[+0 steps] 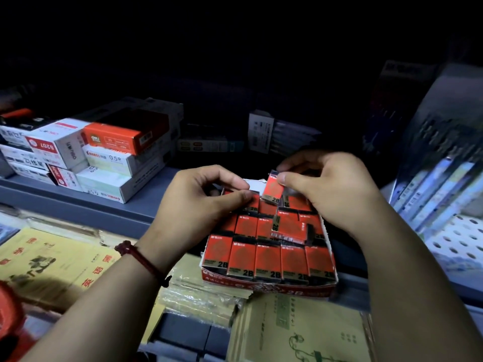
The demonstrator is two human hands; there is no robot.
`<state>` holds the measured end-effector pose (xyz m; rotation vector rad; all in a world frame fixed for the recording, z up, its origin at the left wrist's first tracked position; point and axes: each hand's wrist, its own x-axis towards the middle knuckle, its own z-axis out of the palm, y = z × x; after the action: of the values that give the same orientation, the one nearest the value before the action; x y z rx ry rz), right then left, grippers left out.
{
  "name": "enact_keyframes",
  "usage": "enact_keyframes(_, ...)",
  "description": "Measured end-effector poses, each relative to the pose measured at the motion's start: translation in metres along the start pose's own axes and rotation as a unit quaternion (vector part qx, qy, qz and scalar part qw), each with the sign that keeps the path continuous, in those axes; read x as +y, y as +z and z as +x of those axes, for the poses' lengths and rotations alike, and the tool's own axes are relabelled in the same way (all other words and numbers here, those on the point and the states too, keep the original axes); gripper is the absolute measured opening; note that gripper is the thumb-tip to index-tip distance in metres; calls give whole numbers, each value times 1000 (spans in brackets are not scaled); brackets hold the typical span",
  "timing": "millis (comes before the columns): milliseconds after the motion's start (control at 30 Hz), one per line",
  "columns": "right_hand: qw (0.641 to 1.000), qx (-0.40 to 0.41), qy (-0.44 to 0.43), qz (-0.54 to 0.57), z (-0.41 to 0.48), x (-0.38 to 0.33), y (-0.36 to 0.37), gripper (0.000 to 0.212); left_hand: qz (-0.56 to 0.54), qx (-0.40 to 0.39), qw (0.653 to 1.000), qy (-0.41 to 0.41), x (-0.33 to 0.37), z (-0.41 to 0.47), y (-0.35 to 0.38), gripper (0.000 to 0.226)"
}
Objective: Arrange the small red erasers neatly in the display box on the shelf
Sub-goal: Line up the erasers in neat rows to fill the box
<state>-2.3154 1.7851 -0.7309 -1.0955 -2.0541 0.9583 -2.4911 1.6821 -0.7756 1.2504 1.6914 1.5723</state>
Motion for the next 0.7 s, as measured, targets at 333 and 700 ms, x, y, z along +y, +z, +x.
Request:
enact_keyframes(333,995,-82,-2,-55,-1,6,4,6,24,-10,1000,3,-3,2,-1,8)
enact_keyframes(700,977,-101,23,-184,-9,3,-24,16,16,-4,1000,-4,-1,1,0,8)
